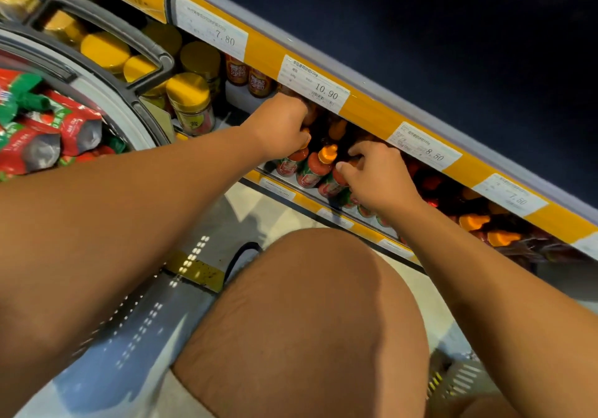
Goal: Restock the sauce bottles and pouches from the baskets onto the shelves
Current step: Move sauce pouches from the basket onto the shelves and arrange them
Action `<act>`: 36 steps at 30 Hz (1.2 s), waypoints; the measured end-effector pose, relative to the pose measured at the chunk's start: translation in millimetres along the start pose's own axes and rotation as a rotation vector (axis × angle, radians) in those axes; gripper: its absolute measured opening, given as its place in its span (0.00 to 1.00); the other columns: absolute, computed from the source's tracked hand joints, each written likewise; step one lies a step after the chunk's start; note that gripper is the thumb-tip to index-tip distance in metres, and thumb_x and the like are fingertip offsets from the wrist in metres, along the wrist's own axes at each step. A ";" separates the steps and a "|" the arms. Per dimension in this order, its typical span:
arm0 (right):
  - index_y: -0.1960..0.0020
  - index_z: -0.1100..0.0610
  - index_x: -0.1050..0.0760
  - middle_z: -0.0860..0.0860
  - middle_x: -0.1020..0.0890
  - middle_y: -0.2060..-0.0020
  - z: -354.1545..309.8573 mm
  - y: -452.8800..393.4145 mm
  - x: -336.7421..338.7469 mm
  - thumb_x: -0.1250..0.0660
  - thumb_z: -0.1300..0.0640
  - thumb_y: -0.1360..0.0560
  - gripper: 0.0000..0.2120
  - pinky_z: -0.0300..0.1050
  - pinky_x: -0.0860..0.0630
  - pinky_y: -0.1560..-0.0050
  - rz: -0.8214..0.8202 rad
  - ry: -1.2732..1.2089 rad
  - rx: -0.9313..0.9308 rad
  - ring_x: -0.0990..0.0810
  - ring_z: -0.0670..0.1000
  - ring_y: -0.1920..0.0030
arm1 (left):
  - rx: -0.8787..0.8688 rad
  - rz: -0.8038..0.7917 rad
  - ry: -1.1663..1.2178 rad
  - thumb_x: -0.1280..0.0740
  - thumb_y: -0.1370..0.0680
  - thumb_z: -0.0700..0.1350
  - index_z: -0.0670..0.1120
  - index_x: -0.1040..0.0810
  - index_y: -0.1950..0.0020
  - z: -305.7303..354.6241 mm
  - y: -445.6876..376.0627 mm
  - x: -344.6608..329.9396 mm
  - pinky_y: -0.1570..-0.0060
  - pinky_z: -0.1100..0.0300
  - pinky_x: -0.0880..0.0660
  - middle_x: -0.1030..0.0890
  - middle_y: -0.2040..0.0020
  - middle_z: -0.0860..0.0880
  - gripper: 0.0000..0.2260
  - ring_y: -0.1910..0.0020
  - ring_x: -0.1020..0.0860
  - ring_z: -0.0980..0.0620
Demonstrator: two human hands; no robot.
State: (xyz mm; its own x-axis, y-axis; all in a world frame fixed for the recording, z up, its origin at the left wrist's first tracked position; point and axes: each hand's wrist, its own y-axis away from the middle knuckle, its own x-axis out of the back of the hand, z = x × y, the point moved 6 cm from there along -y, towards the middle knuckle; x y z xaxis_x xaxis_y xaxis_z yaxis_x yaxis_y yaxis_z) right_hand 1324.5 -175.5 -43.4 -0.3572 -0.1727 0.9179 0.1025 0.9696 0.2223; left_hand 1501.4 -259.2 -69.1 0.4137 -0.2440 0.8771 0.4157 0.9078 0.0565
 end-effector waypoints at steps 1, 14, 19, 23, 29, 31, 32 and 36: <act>0.35 0.52 0.22 0.50 0.16 0.57 6.1 11.2 7.8 0.30 0.44 0.21 0.18 0.55 0.16 0.57 -0.036 -0.009 -0.008 0.16 0.52 0.61 | 0.019 0.013 0.011 0.30 0.22 0.47 0.39 0.24 0.62 2.5 3.4 4.1 0.70 0.51 0.29 0.25 0.68 0.43 0.14 0.67 0.25 0.44; 0.31 0.43 0.25 0.39 0.20 0.36 131.2 253.0 169.3 0.30 0.42 0.24 0.22 0.50 0.25 0.32 0.219 -0.236 -0.110 0.23 0.41 0.35 | -0.289 -0.039 0.359 0.31 0.20 0.55 0.55 0.19 0.35 172.5 94.5 70.2 0.43 0.64 0.26 0.19 0.40 0.60 0.14 0.41 0.23 0.62; 0.31 0.35 0.27 0.34 0.22 0.35 193.6 382.8 203.3 0.31 0.37 0.26 0.24 0.43 0.26 0.35 0.482 -0.379 -0.270 0.24 0.39 0.35 | -0.518 -0.143 0.315 0.33 0.21 0.61 0.66 0.25 0.33 298.0 137.7 91.7 0.79 0.71 0.32 0.25 0.56 0.79 0.16 0.66 0.21 0.70; 0.30 0.42 0.24 0.36 0.22 0.35 240.4 481.2 208.1 0.29 0.47 0.23 0.21 0.43 0.27 0.33 0.644 -0.406 -0.340 0.23 0.40 0.34 | -0.749 -0.239 0.279 0.33 0.22 0.61 0.64 0.24 0.33 404.4 183.8 81.0 0.64 0.72 0.26 0.22 0.44 0.73 0.17 0.53 0.21 0.70; 0.29 0.49 0.24 0.44 0.21 0.35 332.3 601.4 169.0 0.26 0.51 0.23 0.23 0.34 0.27 0.38 0.669 -0.402 -0.645 0.23 0.43 0.37 | -1.029 -0.395 0.078 0.34 0.20 0.58 0.58 0.22 0.33 539.5 251.0 3.0 0.51 0.71 0.30 0.22 0.46 0.63 0.17 0.48 0.24 0.64; 0.29 0.52 0.24 0.47 0.20 0.36 363.9 630.1 144.7 0.25 0.51 0.23 0.23 0.46 0.24 0.37 0.620 -0.405 -0.753 0.21 0.47 0.37 | -1.098 -0.452 0.011 0.33 0.19 0.55 0.55 0.21 0.35 574.8 276.0 -30.8 0.49 0.74 0.33 0.21 0.44 0.62 0.14 0.48 0.25 0.65; 0.29 0.53 0.24 0.48 0.20 0.36 379.3 641.6 131.2 0.25 0.52 0.23 0.24 0.48 0.24 0.37 0.582 -0.401 -0.802 0.20 0.48 0.38 | -1.129 -0.483 -0.024 0.32 0.19 0.55 0.54 0.20 0.37 589.6 288.3 -49.4 0.46 0.70 0.30 0.19 0.42 0.58 0.13 0.46 0.24 0.62; 0.29 0.55 0.26 0.54 0.21 0.33 430.1 663.0 72.6 0.26 0.50 0.22 0.25 0.51 0.25 0.33 0.307 -0.414 -0.931 0.21 0.55 0.34 | -1.186 -0.660 -0.158 0.32 0.20 0.51 0.51 0.19 0.39 632.8 335.9 -132.6 0.43 0.57 0.25 0.17 0.43 0.53 0.11 0.42 0.21 0.51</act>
State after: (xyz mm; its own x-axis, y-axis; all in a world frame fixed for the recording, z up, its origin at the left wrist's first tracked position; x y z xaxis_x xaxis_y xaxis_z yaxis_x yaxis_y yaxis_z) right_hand 967.2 529.4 29.2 -0.4654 0.2993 0.8330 0.8491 0.4166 0.3247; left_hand 1073.6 294.1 135.3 -0.1933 -0.3998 0.8960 0.9699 -0.2159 0.1129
